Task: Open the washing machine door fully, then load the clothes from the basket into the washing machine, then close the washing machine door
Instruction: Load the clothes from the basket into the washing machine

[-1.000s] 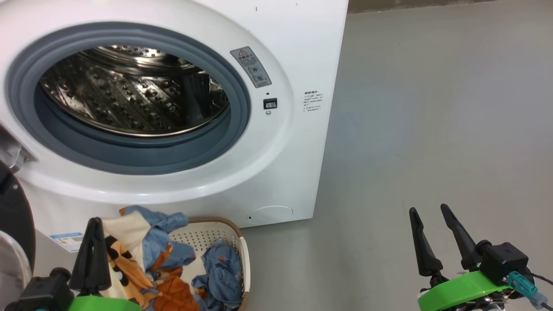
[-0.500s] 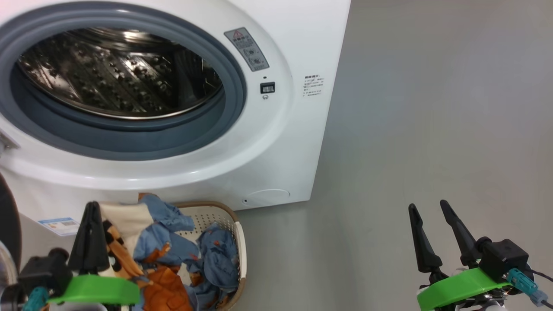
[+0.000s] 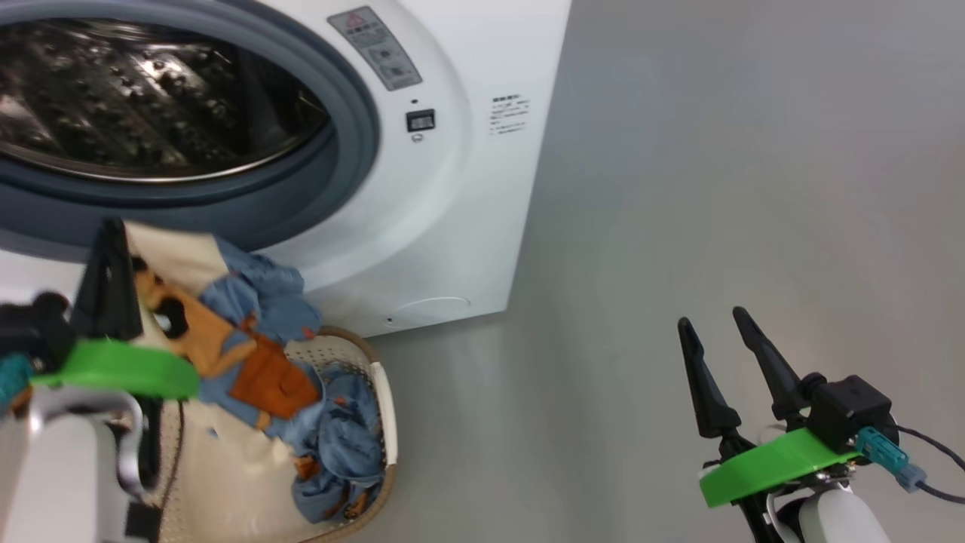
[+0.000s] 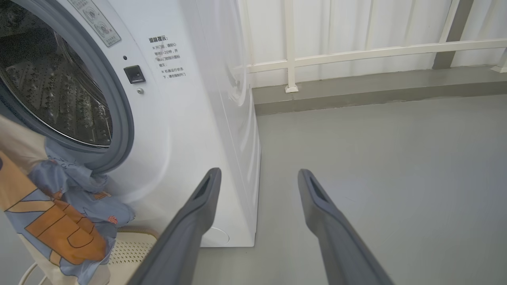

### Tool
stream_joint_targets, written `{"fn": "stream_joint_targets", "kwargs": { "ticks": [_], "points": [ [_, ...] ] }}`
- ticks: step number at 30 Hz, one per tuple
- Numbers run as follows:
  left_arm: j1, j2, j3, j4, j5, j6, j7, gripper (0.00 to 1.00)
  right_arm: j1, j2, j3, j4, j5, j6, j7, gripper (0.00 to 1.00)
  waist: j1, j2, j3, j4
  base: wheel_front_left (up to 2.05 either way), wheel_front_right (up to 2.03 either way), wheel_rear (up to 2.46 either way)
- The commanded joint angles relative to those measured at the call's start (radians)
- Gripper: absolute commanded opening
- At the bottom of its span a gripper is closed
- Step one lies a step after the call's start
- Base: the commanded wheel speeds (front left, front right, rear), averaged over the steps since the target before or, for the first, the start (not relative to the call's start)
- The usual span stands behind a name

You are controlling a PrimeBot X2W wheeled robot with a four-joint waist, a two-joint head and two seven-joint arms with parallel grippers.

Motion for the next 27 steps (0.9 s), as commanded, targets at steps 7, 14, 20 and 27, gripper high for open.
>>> {"fn": "stream_joint_targets", "kwargs": {
  "ticks": [7,14,20,27],
  "points": [
    [-0.237,0.109,0.024,0.126,0.034,-0.007,-0.006,0.00,-0.052,0.000,0.053,-0.003,0.006,0.009,-0.010,1.00,0.0000,0.0000,0.058,-0.087,0.00,0.00,0.00],
    [-0.427,0.149,0.002,0.281,0.046,-0.005,0.023,0.00,-0.065,0.000,0.070,0.007,0.025,0.009,-0.013,1.00,0.0000,0.0000,0.114,-0.134,0.00,0.00,0.00],
    [-0.558,0.180,-0.005,0.389,0.053,0.007,0.046,0.00,-0.083,0.001,0.079,0.001,0.050,0.009,-0.014,1.00,0.0000,0.0000,0.187,-0.164,0.00,0.00,0.00],
    [-0.672,0.218,0.013,0.481,0.033,0.020,0.050,0.00,-0.104,0.001,0.087,-0.020,0.080,0.009,-0.015,1.00,0.0000,0.0000,0.280,-0.185,0.00,0.00,0.00]
  ]
}}
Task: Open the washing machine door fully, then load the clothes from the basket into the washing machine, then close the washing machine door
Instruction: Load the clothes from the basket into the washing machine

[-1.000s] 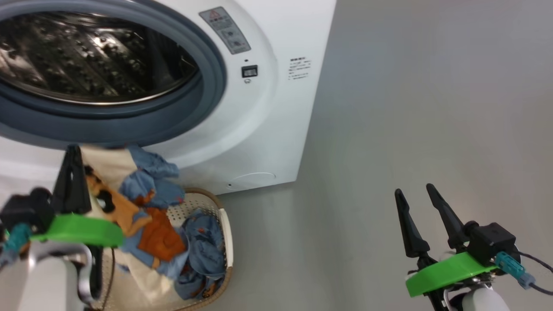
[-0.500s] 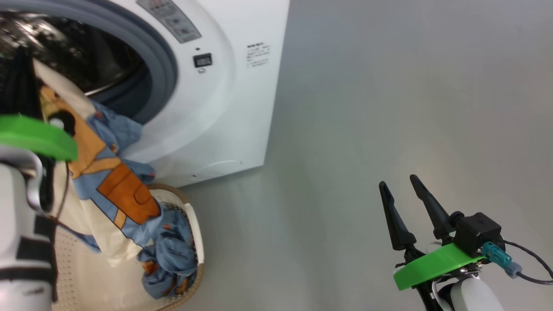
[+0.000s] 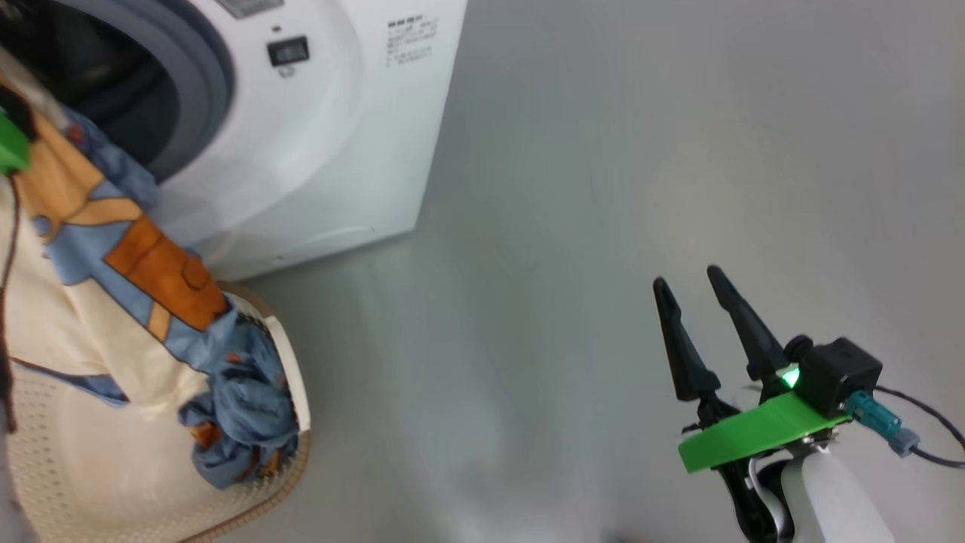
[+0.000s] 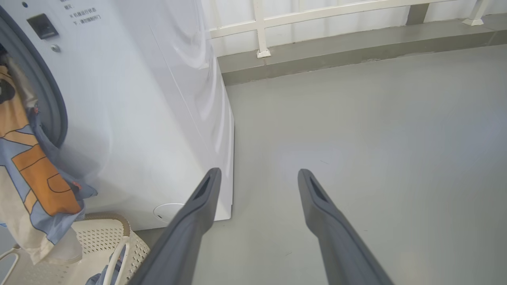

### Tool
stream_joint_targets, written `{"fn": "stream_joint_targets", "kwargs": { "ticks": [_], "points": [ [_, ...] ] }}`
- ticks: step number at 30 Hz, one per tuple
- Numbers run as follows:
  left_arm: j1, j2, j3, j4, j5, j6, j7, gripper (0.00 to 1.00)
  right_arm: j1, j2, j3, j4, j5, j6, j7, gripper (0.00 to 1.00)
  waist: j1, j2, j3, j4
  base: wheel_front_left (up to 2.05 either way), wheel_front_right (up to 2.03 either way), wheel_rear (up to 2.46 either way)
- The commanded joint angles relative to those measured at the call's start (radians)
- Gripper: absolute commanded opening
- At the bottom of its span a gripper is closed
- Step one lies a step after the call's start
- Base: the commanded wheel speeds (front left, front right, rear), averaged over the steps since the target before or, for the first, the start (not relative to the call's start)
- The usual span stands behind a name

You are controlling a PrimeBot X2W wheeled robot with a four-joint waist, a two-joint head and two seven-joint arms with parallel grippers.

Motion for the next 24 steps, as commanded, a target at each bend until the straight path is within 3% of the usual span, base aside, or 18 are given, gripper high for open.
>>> {"fn": "stream_joint_targets", "kwargs": {
  "ticks": [1,24],
  "points": [
    [-0.030,0.054,0.024,-0.007,-0.013,0.010,-0.005,0.00,-0.015,0.000,0.022,-0.029,0.014,0.009,-0.012,1.00,0.0000,0.0000,0.067,-0.025,0.00,0.00,0.00],
    [-0.255,0.109,-0.058,0.090,0.030,0.026,-0.034,0.00,-0.042,0.000,0.050,-0.043,0.029,0.009,-0.012,1.00,0.0000,0.0000,0.225,-0.021,0.00,0.00,0.00]
  ]
}}
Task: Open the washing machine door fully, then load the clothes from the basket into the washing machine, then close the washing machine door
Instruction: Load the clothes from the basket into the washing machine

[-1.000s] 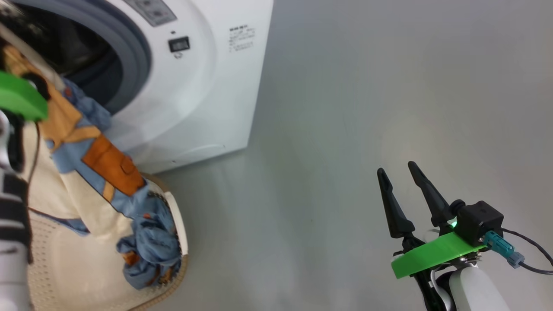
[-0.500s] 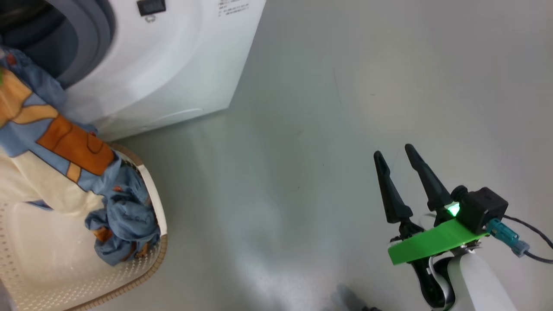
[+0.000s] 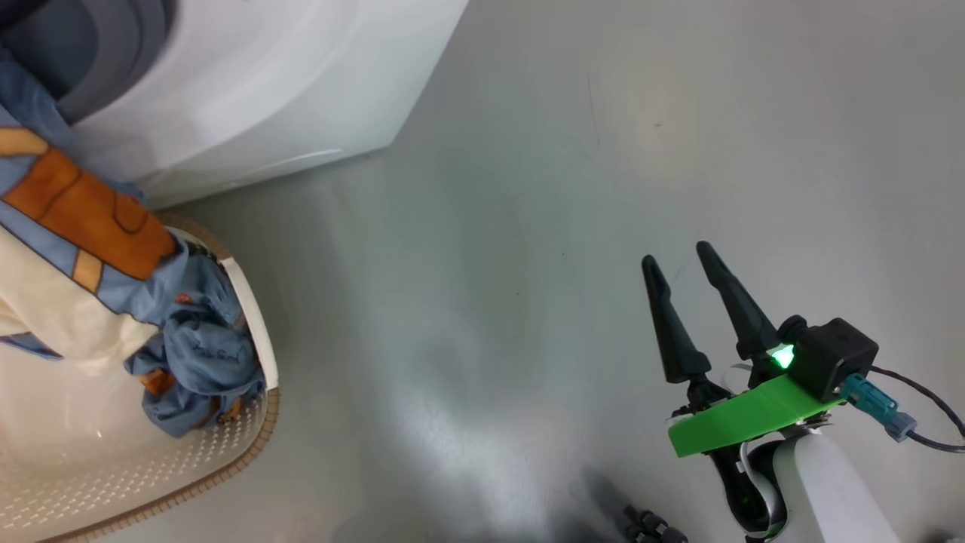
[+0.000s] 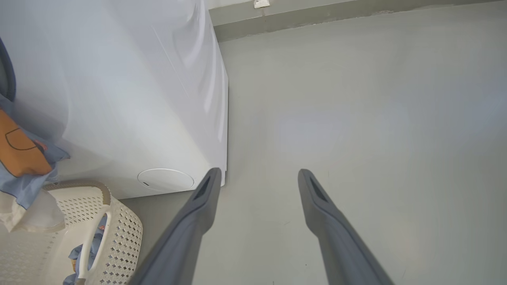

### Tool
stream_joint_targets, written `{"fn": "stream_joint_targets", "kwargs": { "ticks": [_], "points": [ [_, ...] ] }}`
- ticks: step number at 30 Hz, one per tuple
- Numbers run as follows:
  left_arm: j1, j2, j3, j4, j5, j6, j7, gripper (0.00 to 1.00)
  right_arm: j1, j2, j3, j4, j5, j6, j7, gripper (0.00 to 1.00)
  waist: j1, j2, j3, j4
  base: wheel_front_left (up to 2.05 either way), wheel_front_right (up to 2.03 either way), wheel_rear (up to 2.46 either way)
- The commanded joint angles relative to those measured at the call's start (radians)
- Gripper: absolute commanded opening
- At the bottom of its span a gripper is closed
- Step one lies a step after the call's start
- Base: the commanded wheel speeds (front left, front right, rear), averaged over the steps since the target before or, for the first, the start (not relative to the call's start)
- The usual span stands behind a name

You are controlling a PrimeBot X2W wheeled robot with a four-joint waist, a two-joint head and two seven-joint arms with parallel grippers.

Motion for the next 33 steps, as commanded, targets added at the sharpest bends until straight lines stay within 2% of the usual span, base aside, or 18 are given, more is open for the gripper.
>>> {"fn": "stream_joint_targets", "kwargs": {
  "ticks": [1,7,14,16,22,26,27,28,33],
  "points": [
    [-0.025,0.051,0.004,-0.029,0.011,0.008,-0.011,0.00,0.004,0.000,0.023,-0.024,0.008,0.009,-0.012,1.00,0.0000,0.0000,0.017,-0.002,0.00,0.00,0.00],
    [-0.097,0.078,-0.032,-0.065,0.050,0.024,-0.029,0.00,-0.002,0.000,0.039,-0.027,0.014,0.009,-0.012,1.00,0.0000,0.0000,0.046,-0.014,0.00,0.00,0.00],
    [-0.125,0.102,-0.071,-0.236,0.087,0.040,-0.031,0.00,-0.009,0.000,0.057,-0.023,0.019,0.009,-0.012,1.00,0.0000,0.0000,0.060,-0.030,0.00,0.00,0.00],
    [-0.116,0.098,-0.072,-0.249,0.080,0.042,-0.031,0.00,-0.010,0.000,0.057,-0.022,0.019,0.009,-0.012,1.00,0.0000,0.0000,0.061,-0.030,0.00,0.00,0.00],
    [-0.093,0.079,-0.074,-0.193,0.054,0.035,-0.031,0.00,-0.011,0.000,0.062,-0.013,0.020,0.009,-0.012,1.00,0.0000,0.0000,0.052,-0.025,0.00,0.00,0.00],
    [-0.103,0.068,-0.075,-0.088,0.035,0.024,-0.020,0.00,-0.012,0.000,0.065,-0.006,0.020,0.009,-0.012,1.00,0.0000,0.0000,0.045,-0.019,0.00,0.00,0.00],
    [-0.107,0.064,-0.075,-0.067,0.030,0.023,-0.019,0.43,-0.013,0.000,0.063,-0.004,0.019,0.009,-0.012,1.00,0.0000,0.0000,0.042,-0.016,0.00,0.00,0.00],
    [-0.112,0.064,-0.080,-0.048,0.034,0.024,-0.018,1.00,-0.012,0.000,0.063,-0.002,0.019,0.009,-0.012,1.00,0.0000,0.0000,0.039,-0.013,0.00,0.00,0.00],
    [-0.124,0.046,-0.074,0.048,0.014,0.037,0.051,1.00,-0.012,0.000,0.062,0.007,0.016,0.009,-0.012,1.00,0.0000,0.0000,0.023,-0.004,0.00,0.00,0.00]
  ]
}}
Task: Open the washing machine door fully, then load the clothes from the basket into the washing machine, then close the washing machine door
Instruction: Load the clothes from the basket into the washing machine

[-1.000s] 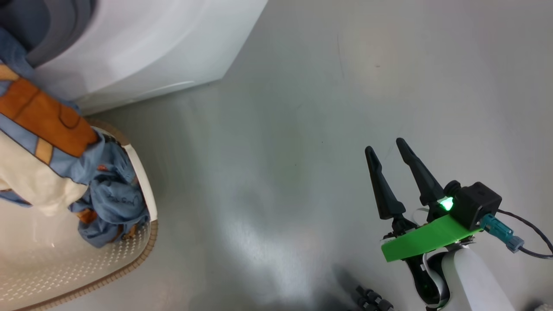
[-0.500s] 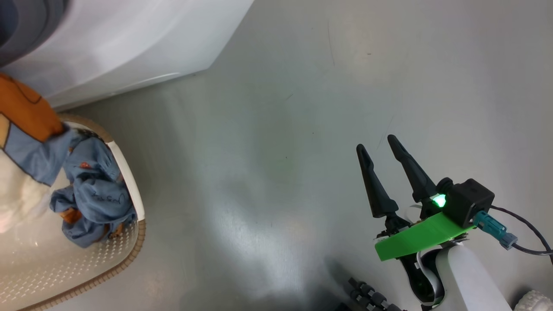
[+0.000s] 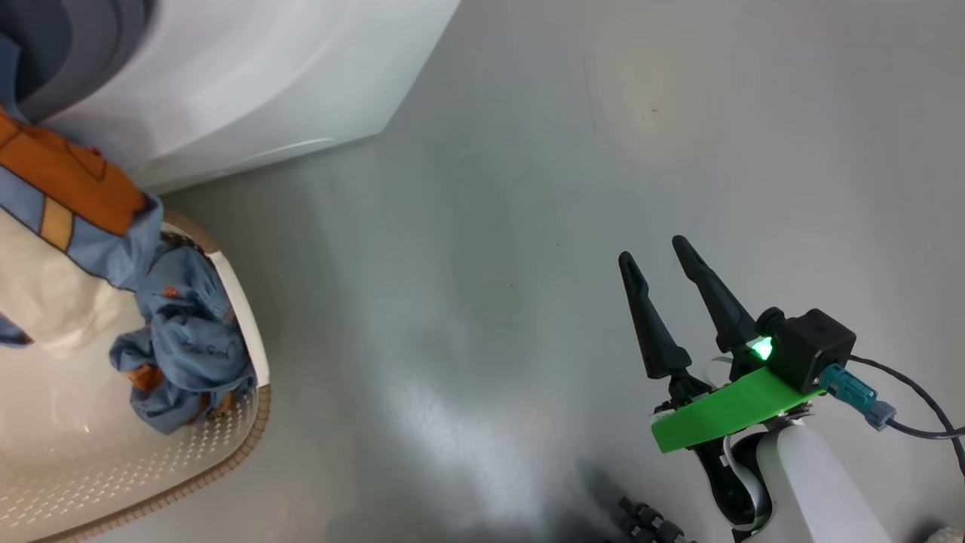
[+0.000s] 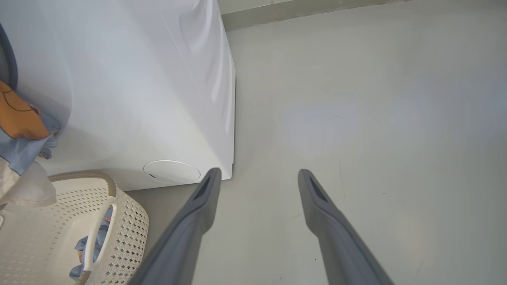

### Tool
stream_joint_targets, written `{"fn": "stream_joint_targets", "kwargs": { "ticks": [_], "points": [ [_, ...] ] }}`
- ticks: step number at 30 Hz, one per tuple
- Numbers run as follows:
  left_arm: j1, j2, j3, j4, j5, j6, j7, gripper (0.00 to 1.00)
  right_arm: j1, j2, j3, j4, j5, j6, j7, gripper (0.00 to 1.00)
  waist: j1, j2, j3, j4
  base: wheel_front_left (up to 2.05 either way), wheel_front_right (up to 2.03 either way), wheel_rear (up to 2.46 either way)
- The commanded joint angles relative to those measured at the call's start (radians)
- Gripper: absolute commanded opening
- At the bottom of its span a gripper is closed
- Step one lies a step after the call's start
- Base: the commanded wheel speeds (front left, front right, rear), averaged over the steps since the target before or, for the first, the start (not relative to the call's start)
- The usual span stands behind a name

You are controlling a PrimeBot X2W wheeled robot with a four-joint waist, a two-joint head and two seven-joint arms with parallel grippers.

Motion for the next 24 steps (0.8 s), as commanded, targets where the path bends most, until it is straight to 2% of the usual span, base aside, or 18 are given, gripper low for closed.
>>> {"fn": "stream_joint_targets", "kwargs": {
  "ticks": [1,8,24],
  "points": [
    [-0.021,0.027,0.007,-0.001,-0.007,0.008,0.023,1.00,0.020,-0.003,0.021,-0.014,0.009,0.009,-0.012,1.00,0.0000,0.0000,-0.009,0.007,0.00,0.00,0.00],
    [-0.059,0.024,-0.007,0.076,-0.012,0.010,0.074,1.00,0.014,-0.003,0.021,-0.008,0.009,0.009,-0.012,1.00,0.0000,0.0000,-0.030,0.016,0.00,0.00,0.00],
    [-0.034,-0.038,-0.035,0.119,-0.039,0.006,-0.015,1.00,0.008,-0.003,-0.001,0.006,0.001,0.009,-0.012,1.00,0.0000,0.0000,-0.098,0.063,0.00,0.00,0.00]
  ]
}}
